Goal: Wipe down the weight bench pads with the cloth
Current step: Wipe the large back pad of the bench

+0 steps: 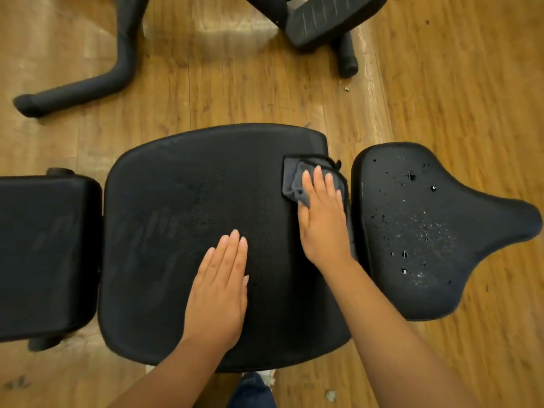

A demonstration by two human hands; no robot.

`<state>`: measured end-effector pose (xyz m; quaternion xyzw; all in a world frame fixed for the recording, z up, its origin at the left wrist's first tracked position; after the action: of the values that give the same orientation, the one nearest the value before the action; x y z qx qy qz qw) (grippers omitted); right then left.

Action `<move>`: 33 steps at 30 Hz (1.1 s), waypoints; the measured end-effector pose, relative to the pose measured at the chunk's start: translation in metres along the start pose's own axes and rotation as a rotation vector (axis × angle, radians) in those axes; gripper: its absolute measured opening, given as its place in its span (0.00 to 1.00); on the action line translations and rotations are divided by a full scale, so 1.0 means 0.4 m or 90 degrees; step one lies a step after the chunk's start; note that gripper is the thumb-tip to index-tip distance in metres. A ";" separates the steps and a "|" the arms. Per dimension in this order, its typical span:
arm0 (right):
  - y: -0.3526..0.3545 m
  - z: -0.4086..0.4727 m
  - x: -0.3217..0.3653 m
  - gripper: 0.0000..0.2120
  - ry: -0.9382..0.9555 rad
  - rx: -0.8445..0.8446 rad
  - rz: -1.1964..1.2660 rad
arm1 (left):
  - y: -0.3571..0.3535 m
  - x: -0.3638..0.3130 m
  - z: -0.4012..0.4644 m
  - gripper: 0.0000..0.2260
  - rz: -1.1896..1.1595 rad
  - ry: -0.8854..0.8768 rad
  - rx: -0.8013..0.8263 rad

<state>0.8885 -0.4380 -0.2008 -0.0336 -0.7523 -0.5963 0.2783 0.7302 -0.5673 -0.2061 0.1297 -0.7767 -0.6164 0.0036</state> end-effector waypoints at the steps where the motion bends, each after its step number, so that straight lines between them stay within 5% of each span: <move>1: 0.010 0.041 -0.006 0.25 0.003 -0.007 0.005 | 0.000 0.000 0.000 0.24 -0.001 0.002 0.000; 13: 0.061 0.169 -0.025 0.24 0.043 -0.021 0.023 | 0.006 0.000 -0.002 0.24 -0.016 -0.003 -0.004; 29: -0.087 -0.468 0.057 0.29 -0.038 -0.021 0.017 | -0.003 0.005 -0.001 0.24 0.004 -0.006 -0.009; 33: -0.118 -0.516 0.081 0.38 -0.057 -0.036 -0.033 | 0.000 0.004 -0.003 0.24 -0.003 -0.008 -0.007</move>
<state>0.9213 -0.6497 -0.1999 -0.0485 -0.7473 -0.6224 0.2277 0.7287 -0.5687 -0.2063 0.1276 -0.7730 -0.6215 -0.0021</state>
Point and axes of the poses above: each hand's wrist, its own z-axis towards the middle knuckle, its own y-axis out of the back of the hand, x = y × z, the point moved 2 cm from there along z, towards the middle knuckle, and after that the axes turned 15 degrees about y, right-handed, at the moved point
